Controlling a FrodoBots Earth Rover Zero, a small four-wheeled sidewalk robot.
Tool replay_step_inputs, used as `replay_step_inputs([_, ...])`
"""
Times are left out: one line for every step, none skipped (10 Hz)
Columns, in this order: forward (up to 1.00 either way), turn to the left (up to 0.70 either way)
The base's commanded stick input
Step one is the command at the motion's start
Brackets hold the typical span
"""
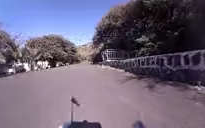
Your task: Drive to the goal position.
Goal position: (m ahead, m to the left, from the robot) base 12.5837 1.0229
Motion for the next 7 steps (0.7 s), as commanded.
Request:
replay_step_inputs([0.5, 0.0])
replay_step_inputs([0.5, 0.0])
replay_step_inputs([0.5, 0.0])
replay_step_inputs([0.5, 0.0])
replay_step_inputs([0.5, 0.0])
replay_step_inputs([0.5, 0.0])
replay_step_inputs([0.5, -0.5])
